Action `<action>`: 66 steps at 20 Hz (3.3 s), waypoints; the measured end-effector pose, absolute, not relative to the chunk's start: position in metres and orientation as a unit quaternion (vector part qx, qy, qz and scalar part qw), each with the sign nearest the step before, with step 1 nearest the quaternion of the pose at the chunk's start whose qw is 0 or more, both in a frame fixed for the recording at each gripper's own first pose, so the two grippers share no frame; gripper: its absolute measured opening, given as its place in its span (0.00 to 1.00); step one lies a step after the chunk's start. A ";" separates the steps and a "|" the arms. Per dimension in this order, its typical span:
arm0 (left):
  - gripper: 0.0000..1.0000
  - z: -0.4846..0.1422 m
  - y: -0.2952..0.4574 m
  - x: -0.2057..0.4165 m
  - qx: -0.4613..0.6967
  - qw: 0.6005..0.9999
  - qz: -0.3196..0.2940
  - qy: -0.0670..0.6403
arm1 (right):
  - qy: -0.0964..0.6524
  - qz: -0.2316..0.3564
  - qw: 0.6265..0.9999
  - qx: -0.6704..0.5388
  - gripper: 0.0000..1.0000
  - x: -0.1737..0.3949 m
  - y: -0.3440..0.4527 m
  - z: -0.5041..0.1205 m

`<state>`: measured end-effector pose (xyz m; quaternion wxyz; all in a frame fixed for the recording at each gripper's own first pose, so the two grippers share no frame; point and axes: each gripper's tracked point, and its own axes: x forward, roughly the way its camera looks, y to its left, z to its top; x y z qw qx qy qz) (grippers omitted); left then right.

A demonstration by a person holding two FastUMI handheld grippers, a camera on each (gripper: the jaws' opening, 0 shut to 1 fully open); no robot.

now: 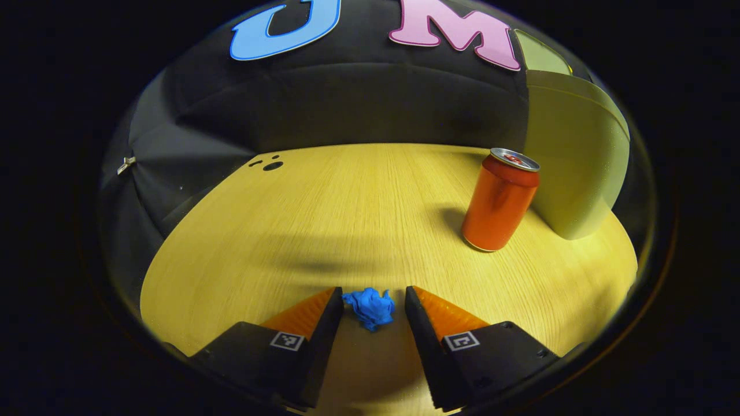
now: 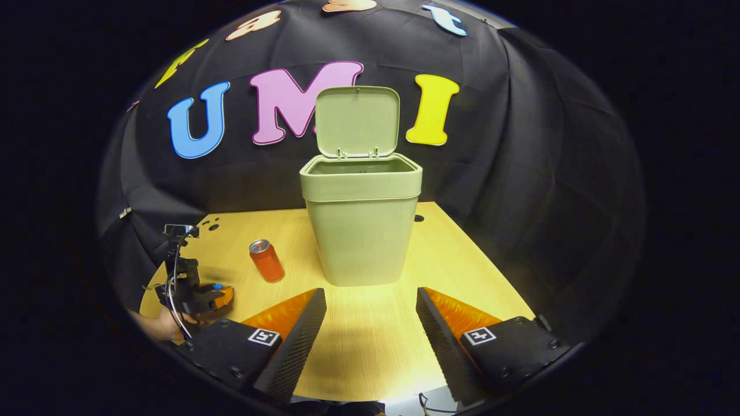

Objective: Press the lid of the desktop garbage bin to open it, pick up the crumpled paper on the desktop and throw it into the bin, then pick up the pop can on the desktop and drop it into the bin, and finally close the garbage bin lid.

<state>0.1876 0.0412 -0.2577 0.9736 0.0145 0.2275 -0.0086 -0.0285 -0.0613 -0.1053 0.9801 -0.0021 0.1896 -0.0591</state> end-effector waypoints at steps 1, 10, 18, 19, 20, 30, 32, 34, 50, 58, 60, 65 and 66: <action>0.68 -0.258 0.040 0.188 0.017 0.974 -0.010 0.227 | 0.191 -0.058 0.980 -0.004 0.99 -0.029 -0.061 -0.107; 0.30 -0.255 0.038 0.188 0.045 0.974 -0.017 0.222 | 0.200 -0.044 0.979 -0.003 0.99 -0.028 -0.060 -0.115; 0.25 -0.206 0.038 0.179 0.012 0.982 0.003 0.189 | 0.205 -0.035 0.978 0.001 0.99 -0.018 -0.072 -0.117; 0.25 -0.191 0.037 0.176 0.007 0.984 0.005 0.180 | 0.205 -0.033 0.978 0.002 0.99 -0.016 -0.073 -0.117; 0.25 -0.177 0.037 0.174 0.004 0.986 0.004 0.169 | 0.204 -0.030 0.978 0.003 0.99 -0.014 -0.074 -0.117; 0.25 -0.024 -0.031 0.161 -0.015 0.995 -0.060 0.079 | 0.189 0.005 0.982 0.018 0.99 0.011 -0.082 -0.118; 0.25 0.002 -0.055 0.164 -0.020 0.995 -0.076 0.060 | 0.185 0.015 0.982 0.030 0.99 0.014 -0.082 -0.119; 0.25 0.023 -0.082 0.165 -0.020 0.994 -0.095 0.041 | 0.187 0.027 0.981 0.036 0.99 0.015 -0.083 -0.123; 0.25 0.085 -0.275 0.181 0.017 0.972 -0.235 -0.012 | 0.196 0.060 0.977 0.060 0.99 0.015 -0.101 -0.131; 0.27 0.074 -0.290 0.199 0.022 0.970 -0.241 0.006 | 0.206 0.057 0.975 0.062 0.99 0.012 -0.107 -0.136; 0.29 0.069 -0.293 0.202 0.027 0.968 -0.248 0.014 | 0.205 0.054 0.975 0.062 0.99 0.013 -0.109 -0.135; 0.93 0.067 -0.282 0.205 0.030 0.971 -0.236 0.014 | 0.212 0.067 0.973 0.054 0.99 0.013 -0.101 -0.139; 0.98 0.071 -0.276 0.204 0.030 0.973 -0.228 0.006 | 0.214 0.070 0.973 0.052 0.99 0.013 -0.101 -0.141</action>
